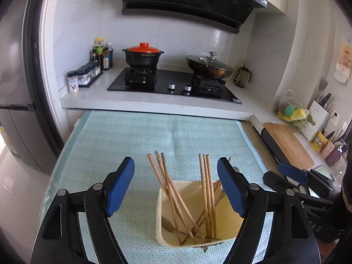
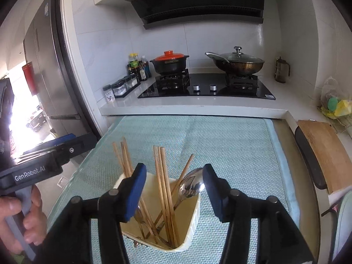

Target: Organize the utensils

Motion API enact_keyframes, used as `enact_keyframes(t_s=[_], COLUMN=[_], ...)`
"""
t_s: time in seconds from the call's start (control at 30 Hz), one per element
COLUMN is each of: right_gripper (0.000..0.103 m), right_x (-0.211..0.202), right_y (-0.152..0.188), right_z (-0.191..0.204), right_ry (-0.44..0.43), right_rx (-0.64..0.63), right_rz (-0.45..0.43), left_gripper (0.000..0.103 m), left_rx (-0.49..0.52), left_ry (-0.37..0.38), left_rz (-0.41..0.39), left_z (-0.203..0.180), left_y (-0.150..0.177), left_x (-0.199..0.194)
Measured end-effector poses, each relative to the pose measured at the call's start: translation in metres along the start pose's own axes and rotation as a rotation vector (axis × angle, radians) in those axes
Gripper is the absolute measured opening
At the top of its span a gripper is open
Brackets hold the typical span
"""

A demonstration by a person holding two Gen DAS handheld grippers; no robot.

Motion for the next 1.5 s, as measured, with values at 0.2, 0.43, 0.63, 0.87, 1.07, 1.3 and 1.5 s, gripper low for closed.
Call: enact_keyframes(t_s=[0.2,0.43,0.63,0.87,1.07,1.3,1.5], right_gripper=[0.078,0.094,0.103,0.103,0.103,0.103,0.103], right_x=[-0.088,-0.155,-0.154,-0.173,-0.214,-0.247,-0.255], right_y=[0.015,0.077,0.127,0.156,0.169,0.169,0.164], right_z=[0.022,0.039,0.055,0.061,0.076,0.089,0.092], right_ry=[0.042,0.088,0.023,0.067,0.107,0.128,0.153], right_rx=[-0.083,-0.137,-0.092,-0.004,-0.041,-0.082,-0.103], right_rz=[-0.188,-0.275,-0.161,-0.087,-0.114,-0.159,-0.191], left_gripper=[0.102,0.103,0.103,0.103,0.103,0.103,0.103], left_rx=[0.159,0.265,0.178,0.056,0.063,0.071,0.052], left_ry=[-0.133,-0.211,-0.152,-0.140,-0.125,-0.145,-0.167], left_rz=[-0.137,-0.214,-0.070,-0.086,-0.126,-0.151,-0.150], left_z=[-0.009,-0.018,-0.010,0.008,-0.004,-0.012,-0.006], left_y=[0.027,0.103,0.173,0.196,0.193,0.189,0.186], left_x=[-0.075,-0.137,-0.147,-0.197,-0.233,-0.248,-0.249])
Point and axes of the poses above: each gripper's, at about its wrist camera, not at the fingertips, and x roughly the way its jaws point, z to its left, y to its underside, the point moved 7 cm from there along x, roughly the way its jaws point
